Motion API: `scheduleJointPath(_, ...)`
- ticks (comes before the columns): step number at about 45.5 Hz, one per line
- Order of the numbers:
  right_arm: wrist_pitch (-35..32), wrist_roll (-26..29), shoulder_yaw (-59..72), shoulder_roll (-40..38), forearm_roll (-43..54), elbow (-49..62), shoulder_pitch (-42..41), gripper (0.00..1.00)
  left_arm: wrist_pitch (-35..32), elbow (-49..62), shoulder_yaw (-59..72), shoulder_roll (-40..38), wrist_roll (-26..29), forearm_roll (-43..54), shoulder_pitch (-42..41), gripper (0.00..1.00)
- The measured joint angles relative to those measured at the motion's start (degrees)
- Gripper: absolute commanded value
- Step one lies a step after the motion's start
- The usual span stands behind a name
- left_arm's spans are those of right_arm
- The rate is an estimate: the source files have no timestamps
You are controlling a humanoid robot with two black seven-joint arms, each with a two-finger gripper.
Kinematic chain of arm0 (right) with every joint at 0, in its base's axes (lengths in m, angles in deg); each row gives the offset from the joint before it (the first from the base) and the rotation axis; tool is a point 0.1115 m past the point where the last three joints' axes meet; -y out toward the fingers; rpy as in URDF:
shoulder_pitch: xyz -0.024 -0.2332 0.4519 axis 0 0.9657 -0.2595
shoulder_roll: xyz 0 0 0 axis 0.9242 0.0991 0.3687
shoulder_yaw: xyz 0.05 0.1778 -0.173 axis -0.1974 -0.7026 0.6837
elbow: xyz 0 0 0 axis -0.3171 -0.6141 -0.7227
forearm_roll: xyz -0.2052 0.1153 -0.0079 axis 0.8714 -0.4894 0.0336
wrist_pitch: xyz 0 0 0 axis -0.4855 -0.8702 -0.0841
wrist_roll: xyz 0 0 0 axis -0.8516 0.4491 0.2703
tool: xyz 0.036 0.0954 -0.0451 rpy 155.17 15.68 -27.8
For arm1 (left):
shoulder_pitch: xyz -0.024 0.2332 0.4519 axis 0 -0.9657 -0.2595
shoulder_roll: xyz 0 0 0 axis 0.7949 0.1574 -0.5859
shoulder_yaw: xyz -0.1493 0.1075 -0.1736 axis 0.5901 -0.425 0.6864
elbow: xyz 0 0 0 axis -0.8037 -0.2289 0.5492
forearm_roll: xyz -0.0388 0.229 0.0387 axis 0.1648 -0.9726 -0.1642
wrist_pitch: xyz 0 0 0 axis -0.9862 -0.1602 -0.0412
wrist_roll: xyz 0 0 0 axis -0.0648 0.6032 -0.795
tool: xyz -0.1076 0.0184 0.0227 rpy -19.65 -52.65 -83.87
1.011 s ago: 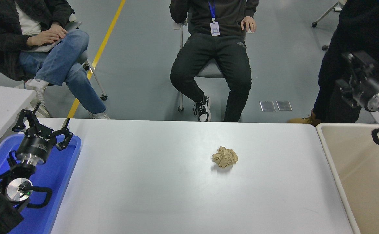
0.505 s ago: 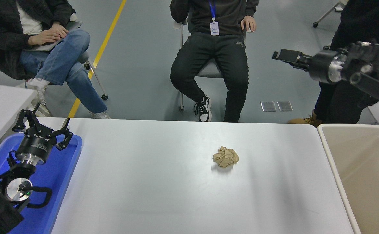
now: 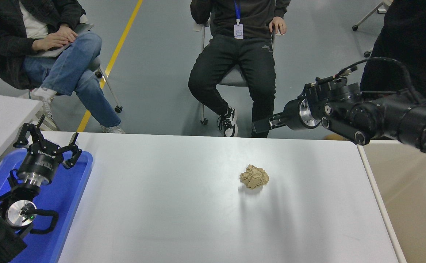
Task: Clean the table surface
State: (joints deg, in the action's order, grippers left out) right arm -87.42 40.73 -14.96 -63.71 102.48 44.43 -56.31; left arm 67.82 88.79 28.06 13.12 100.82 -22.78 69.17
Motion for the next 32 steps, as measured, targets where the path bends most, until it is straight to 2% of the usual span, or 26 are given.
scheduleJointPath(21,0.0,0.0,3.5,4.3,1.6,4.7,6.3,0.99,0.0,0.0,0.0,0.0,0.0,0.0,0.0,1.0)
scheduleJointPath(32,2.7,0.0,2.6,4.7,1.4,5.6,8.8,0.99,0.0,0.0,0.0,0.0,0.0,0.0,0.0,1.0)
